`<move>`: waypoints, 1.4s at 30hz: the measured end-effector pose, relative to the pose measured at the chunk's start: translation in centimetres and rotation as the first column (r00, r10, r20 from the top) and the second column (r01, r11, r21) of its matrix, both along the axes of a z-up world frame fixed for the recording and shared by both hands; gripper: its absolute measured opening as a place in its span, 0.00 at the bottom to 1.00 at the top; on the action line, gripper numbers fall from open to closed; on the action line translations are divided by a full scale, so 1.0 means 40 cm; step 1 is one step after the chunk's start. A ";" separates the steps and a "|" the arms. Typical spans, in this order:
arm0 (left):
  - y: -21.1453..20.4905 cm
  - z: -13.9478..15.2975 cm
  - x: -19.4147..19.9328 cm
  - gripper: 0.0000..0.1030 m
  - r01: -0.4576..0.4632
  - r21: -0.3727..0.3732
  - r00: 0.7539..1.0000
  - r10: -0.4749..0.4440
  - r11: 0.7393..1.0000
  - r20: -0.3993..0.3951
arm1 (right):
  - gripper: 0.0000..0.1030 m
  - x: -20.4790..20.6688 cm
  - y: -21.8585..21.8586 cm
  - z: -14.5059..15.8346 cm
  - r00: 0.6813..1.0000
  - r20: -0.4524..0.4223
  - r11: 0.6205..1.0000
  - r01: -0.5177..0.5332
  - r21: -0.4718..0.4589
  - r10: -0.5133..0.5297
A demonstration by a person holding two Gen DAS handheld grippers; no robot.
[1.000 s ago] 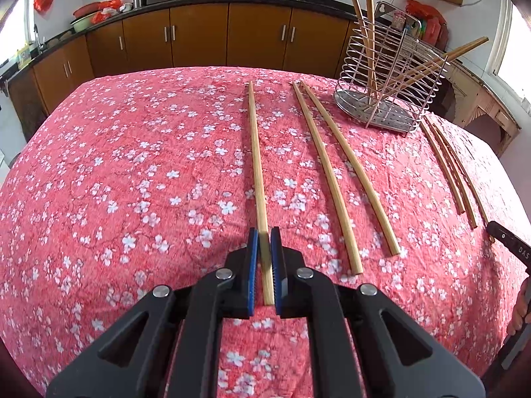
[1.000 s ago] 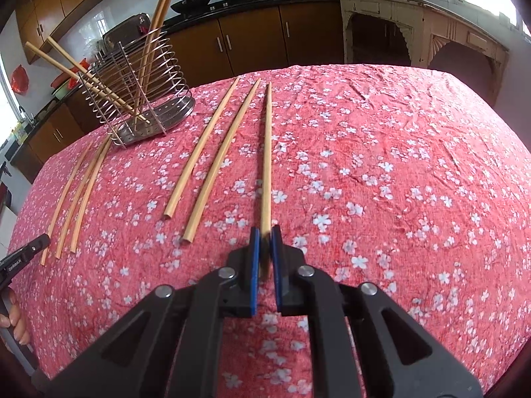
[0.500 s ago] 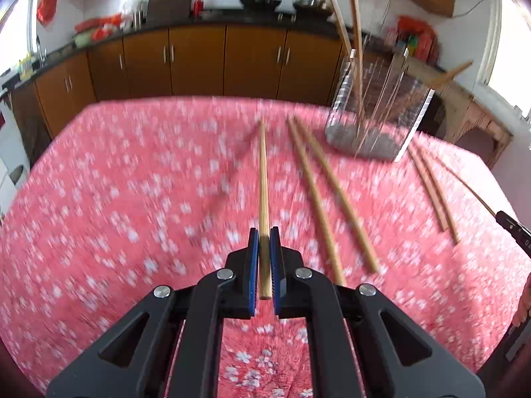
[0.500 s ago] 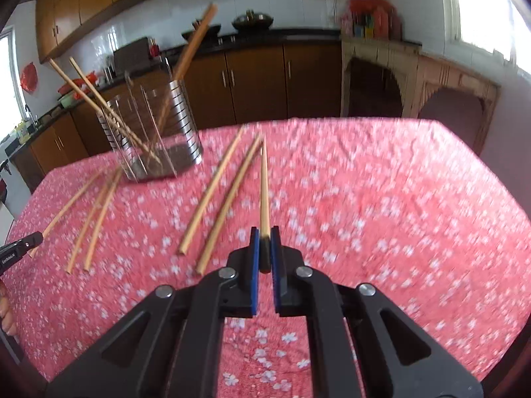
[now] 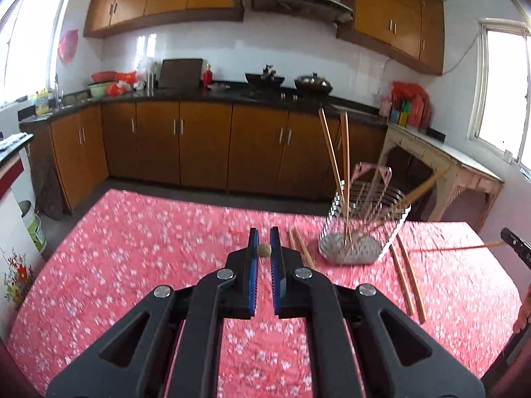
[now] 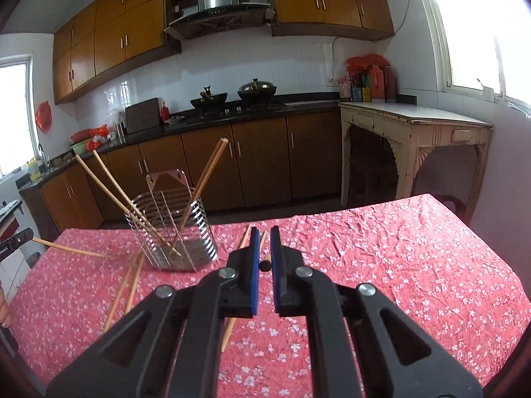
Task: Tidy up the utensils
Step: 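Lift both chopsticks upright and carry them toward the wire basket, then lower both held chopsticks into the wire basket and open both tools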
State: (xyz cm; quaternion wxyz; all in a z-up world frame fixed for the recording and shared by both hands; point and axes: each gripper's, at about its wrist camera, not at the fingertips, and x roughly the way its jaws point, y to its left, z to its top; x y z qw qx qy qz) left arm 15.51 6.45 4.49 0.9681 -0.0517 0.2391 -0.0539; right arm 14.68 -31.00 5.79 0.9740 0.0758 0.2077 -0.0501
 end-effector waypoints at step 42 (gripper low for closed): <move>-0.032 0.079 0.071 0.07 -0.023 0.003 0.997 0.023 1.000 0.074 | 0.08 0.111 -0.003 0.075 0.994 0.111 0.999 0.001 0.047 -0.007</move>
